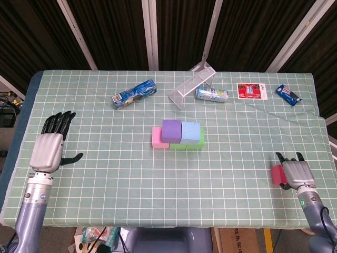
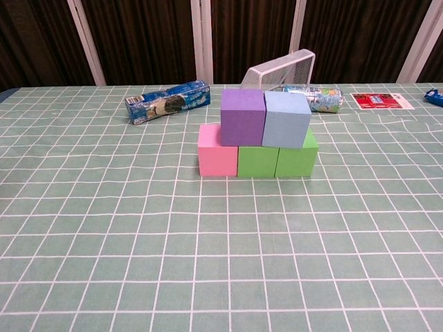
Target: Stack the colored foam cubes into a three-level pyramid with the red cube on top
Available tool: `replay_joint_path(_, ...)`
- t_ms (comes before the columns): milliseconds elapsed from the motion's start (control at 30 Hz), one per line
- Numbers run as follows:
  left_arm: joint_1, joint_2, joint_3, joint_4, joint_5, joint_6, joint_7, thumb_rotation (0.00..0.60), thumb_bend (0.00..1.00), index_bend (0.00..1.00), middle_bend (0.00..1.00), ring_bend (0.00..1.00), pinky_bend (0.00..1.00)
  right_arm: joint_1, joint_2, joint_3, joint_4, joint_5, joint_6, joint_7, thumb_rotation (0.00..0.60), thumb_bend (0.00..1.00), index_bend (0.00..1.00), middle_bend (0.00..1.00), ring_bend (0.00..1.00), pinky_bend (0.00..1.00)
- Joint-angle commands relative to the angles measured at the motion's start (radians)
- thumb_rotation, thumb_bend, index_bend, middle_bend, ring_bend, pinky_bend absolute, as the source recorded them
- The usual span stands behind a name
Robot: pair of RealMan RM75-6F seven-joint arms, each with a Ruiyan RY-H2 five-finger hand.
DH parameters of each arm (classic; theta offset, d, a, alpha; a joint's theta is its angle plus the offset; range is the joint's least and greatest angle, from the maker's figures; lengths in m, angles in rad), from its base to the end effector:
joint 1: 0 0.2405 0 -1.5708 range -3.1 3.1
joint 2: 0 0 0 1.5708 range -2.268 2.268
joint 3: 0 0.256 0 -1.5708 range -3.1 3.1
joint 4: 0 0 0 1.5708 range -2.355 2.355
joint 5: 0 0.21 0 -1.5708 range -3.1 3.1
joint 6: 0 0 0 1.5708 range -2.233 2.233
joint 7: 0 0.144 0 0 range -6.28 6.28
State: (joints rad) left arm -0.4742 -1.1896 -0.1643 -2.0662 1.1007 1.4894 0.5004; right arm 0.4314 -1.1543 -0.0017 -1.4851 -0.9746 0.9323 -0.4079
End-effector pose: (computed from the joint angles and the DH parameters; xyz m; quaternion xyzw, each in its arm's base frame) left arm -0.1639 0.2676 0.1303 -0.5904 -0.3851 -0.4339 0.5611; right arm -0.3540 -0.2677 0.1159 0.6894 -0.4219 0.1060 0.5793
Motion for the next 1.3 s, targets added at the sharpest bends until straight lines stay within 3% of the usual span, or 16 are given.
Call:
replay_joint_path(33,0.002,0.001,-0.004,0.000,0.000,-0.003,-0.003,0.600,0.12,0.00,0.04,0.03,0.03,-0.005,-0.006,0.009,-0.002,-0.008,0.013,0.015,0.600,0.29,0.03,0.49,0.41,0.04)
replay_joint_path(200,0.008,0.005,-0.011,-0.004,0.008,-0.005,-0.005,0.600,0.12,0.00,0.04,0.03,0.03,-0.005,0.021,0.026,-0.083,-0.021,0.043,0.019,0.600,0.29,0.03,0.49,0.41,0.04)
replay_joint_path(500,0.014,0.012,-0.022,-0.010,0.007,-0.015,-0.011,0.600,0.12,0.00,0.04,0.03,0.03,0.053,0.066,0.075,-0.303,0.134,0.067,-0.114,0.600,0.29,0.03,0.49,0.41,0.04)
replay_joint_path(600,0.015,0.013,-0.022,-0.009,0.004,-0.023,-0.012,0.600,0.12,0.00,0.04,0.03,0.03,0.078,0.060,0.078,-0.333,0.173,0.066,-0.151,0.600,0.29,0.03,0.49,0.41,0.04)
replay_joint_path(867,0.018,0.009,-0.024,-0.006,0.000,-0.033,-0.008,0.600,0.12,0.00,0.04,0.03,0.03,0.147,-0.019,0.098,-0.339,0.266,0.070,-0.212,0.600,0.29,0.03,0.49,0.41,0.04)
replay_joint_path(1300,0.025,0.008,-0.033,0.001,-0.013,-0.040,-0.004,0.600,0.12,0.00,0.04,0.03,0.03,0.256,-0.164,0.147,-0.212,0.418,0.102,-0.271,0.600,0.29,0.04,0.49,0.41,0.04)
